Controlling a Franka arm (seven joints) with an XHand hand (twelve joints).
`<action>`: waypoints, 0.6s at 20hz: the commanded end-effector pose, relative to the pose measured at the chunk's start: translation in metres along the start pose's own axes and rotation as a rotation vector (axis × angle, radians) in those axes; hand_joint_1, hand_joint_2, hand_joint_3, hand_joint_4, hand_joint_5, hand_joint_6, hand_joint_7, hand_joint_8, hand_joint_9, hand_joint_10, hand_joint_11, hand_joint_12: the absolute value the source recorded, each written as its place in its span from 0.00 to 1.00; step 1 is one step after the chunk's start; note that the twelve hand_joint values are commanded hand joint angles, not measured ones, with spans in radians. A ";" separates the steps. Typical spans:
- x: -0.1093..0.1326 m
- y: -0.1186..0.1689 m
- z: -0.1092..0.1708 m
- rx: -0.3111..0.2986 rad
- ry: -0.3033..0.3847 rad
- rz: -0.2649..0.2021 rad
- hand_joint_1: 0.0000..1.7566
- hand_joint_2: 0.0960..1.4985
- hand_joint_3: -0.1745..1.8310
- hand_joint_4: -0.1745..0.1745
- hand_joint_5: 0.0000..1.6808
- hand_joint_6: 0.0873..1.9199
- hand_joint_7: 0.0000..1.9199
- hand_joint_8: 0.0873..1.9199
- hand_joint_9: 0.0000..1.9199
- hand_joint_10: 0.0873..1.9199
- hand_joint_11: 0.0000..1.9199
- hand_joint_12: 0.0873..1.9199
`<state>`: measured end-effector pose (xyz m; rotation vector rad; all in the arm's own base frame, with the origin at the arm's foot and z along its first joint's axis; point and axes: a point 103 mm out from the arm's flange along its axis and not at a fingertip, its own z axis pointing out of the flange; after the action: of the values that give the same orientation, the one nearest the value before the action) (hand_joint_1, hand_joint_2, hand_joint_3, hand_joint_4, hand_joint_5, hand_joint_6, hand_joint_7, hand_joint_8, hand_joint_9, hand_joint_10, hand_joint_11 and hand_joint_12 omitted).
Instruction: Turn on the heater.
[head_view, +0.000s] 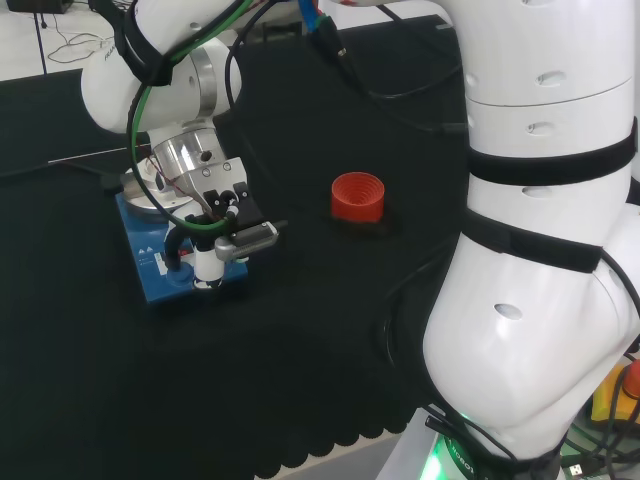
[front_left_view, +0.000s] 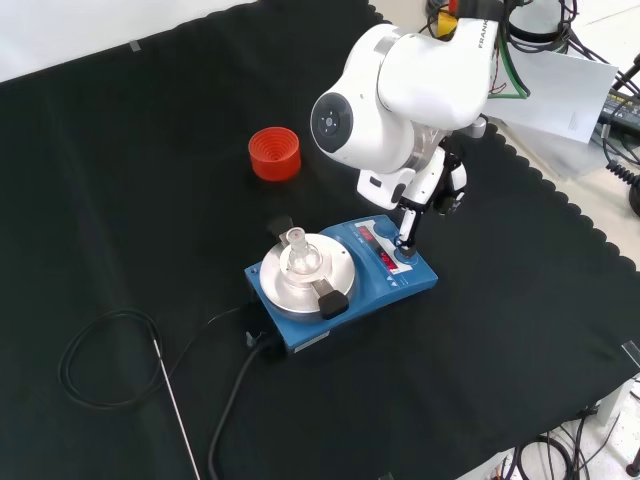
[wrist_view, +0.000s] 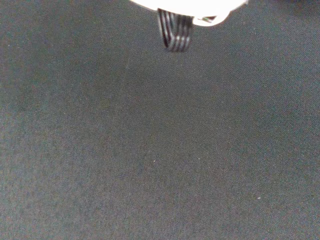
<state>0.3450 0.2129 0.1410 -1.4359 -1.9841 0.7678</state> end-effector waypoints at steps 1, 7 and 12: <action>0.002 0.000 0.000 0.007 -0.008 0.014 0.80 0.43 0.57 0.41 0.16 0.24 0.80 0.80 0.90 0.78 0.78 0.69; 0.000 -0.004 -0.006 -0.002 -0.001 0.005 0.80 0.43 0.57 0.41 0.17 0.25 0.80 0.80 0.90 0.78 0.78 0.69; -0.003 -0.013 -0.020 -0.032 0.008 0.005 0.80 0.43 0.57 0.40 0.17 0.25 0.80 0.80 0.90 0.78 0.78 0.69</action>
<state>0.3487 0.2119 0.1521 -1.4505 -1.9881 0.7621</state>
